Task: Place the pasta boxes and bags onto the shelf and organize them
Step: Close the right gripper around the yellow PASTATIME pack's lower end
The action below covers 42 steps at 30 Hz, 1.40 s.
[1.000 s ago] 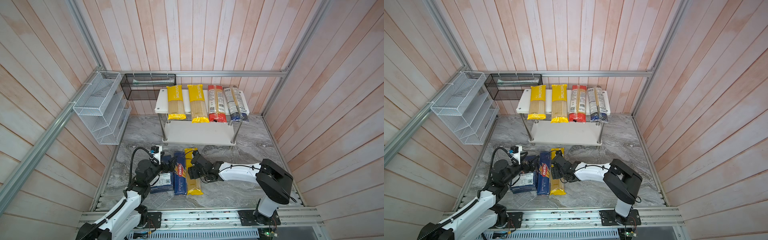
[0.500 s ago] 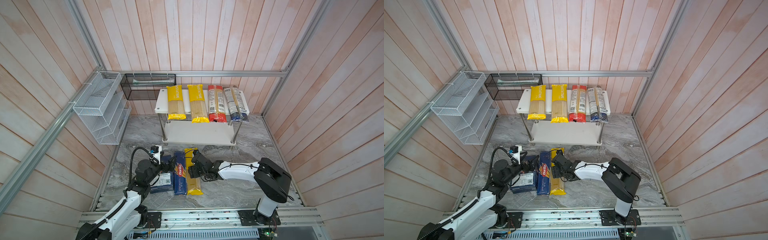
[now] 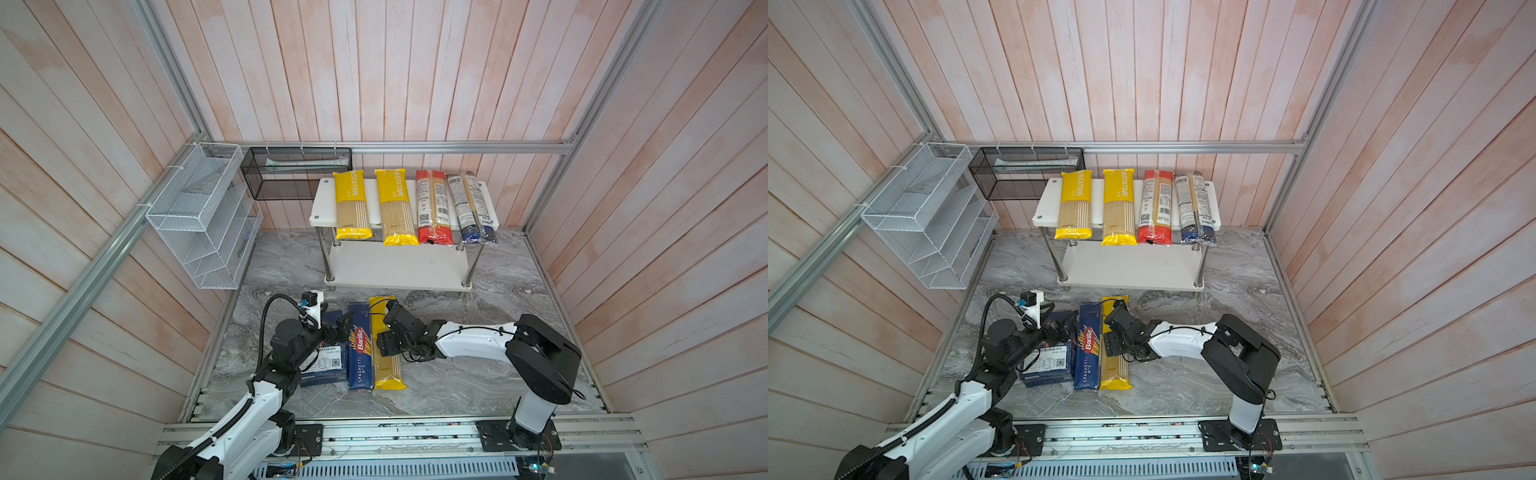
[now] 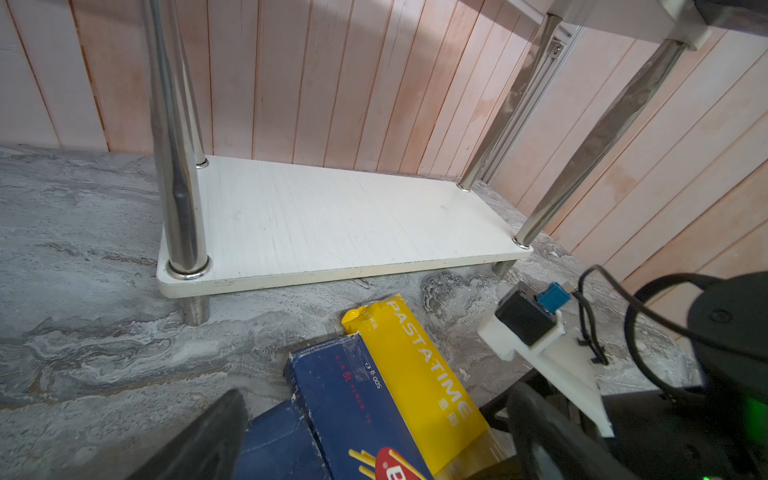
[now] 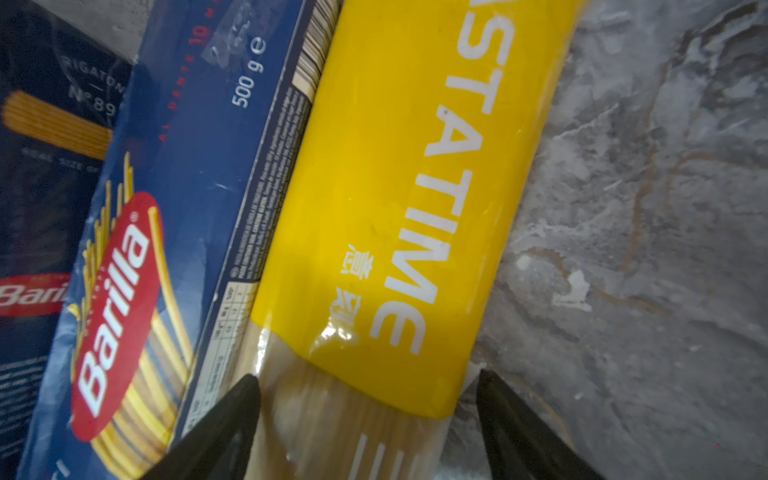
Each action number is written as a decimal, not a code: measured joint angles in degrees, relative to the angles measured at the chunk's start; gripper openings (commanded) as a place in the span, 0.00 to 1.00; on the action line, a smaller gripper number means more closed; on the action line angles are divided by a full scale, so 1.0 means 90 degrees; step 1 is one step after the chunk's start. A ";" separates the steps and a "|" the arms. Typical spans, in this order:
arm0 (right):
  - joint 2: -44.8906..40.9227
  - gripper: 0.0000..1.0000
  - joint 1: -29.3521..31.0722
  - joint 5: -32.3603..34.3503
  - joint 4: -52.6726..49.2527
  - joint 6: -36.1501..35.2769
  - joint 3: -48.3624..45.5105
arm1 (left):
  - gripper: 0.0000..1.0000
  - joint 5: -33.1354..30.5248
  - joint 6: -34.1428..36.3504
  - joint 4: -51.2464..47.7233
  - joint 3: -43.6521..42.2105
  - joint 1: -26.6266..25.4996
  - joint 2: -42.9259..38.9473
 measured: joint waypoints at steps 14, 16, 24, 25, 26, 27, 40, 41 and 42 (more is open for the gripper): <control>-0.0005 0.82 -0.0044 0.0051 -0.0257 -0.0034 0.0061 | 1.00 0.0000 0.0000 0.0000 0.0000 0.0000 0.0000; -0.0017 0.82 -0.0073 0.0049 -0.0284 -0.0046 0.0049 | 1.00 0.0000 0.0000 0.0000 0.0000 0.0000 0.0000; -0.0253 0.82 -0.0243 0.0058 -0.0367 -0.0046 -0.0204 | 1.00 0.0000 0.0000 0.0000 0.0000 0.0000 -0.0002; -0.0274 0.82 -0.0257 0.0070 -0.0389 -0.0046 -0.0221 | 1.00 0.0000 0.0000 0.0000 0.0000 0.0000 -0.0002; -0.0291 0.83 -0.0272 0.0075 -0.0420 -0.0049 -0.0231 | 1.00 0.0000 0.0000 0.0000 0.0000 0.0000 -0.0002; -0.0308 0.82 -0.0291 0.0078 -0.0442 -0.0049 -0.0248 | 1.00 0.0000 0.0000 -0.0002 0.0000 0.0000 -0.0005; -0.1404 0.84 -0.0488 0.0160 -0.1044 -0.0498 -0.0627 | 1.00 0.0000 0.0000 -0.0005 0.0000 0.0000 -0.0049; -0.1501 0.84 -0.0488 0.0114 -0.1022 -0.0588 -0.0627 | 1.00 0.0000 0.0000 -0.0005 0.0000 0.0000 -0.0049; -0.1571 0.85 -0.0481 0.0061 -0.1001 -0.0678 -0.0627 | 1.00 0.0000 0.0000 -0.0005 0.0000 0.0000 -0.0049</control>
